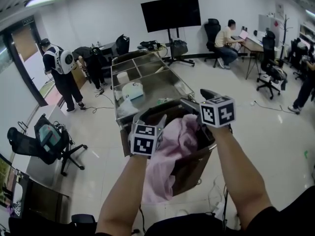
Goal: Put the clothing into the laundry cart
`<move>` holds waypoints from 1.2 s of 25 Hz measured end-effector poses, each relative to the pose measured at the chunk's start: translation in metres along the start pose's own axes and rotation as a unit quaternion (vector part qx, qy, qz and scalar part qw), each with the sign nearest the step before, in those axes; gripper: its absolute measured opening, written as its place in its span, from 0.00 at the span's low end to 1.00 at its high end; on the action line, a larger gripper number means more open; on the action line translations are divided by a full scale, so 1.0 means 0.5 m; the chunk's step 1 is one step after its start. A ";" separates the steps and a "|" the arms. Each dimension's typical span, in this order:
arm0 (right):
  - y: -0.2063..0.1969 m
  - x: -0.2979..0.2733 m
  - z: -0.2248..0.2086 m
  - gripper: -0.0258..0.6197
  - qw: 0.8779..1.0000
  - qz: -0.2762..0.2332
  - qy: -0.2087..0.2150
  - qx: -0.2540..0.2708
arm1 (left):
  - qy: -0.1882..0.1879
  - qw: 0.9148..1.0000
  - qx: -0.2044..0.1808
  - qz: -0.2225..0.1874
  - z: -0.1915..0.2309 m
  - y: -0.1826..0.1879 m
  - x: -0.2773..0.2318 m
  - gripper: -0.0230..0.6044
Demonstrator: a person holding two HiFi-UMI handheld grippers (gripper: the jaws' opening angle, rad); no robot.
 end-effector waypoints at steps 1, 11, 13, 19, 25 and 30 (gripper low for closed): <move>-0.001 0.002 0.004 0.72 1.000 -0.003 0.007 0.000 | 0.003 1.000 0.003 -0.007 0.001 0.003 0.007 0.42; -0.004 0.046 0.089 0.64 0.999 -0.014 0.043 0.018 | 0.006 0.999 0.014 -0.044 -0.009 0.019 0.092 0.42; -0.008 0.058 0.107 0.63 0.999 -0.017 0.044 0.019 | 0.006 0.998 0.020 -0.051 -0.008 0.018 0.116 0.42; -0.021 0.125 0.191 0.31 0.999 -0.028 0.036 0.007 | -0.010 0.996 0.048 -0.068 -0.010 -0.004 0.224 0.39; -0.048 0.201 0.277 0.04 0.999 -0.052 0.008 -0.003 | -0.010 0.994 0.058 -0.092 -0.007 -0.035 0.340 0.05; -0.065 0.266 0.331 0.04 0.998 -0.060 -0.005 -0.007 | -0.008 0.991 0.079 -0.111 0.008 -0.047 0.423 0.05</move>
Point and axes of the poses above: the fingertips, and each gripper's own axes: x backward along the fingers, z to its left, y out of its top, the point moved 9 cm from there along x, backward along the fingers, and after that the axes turned 4 degrees about -y, right-handed, at the moved point
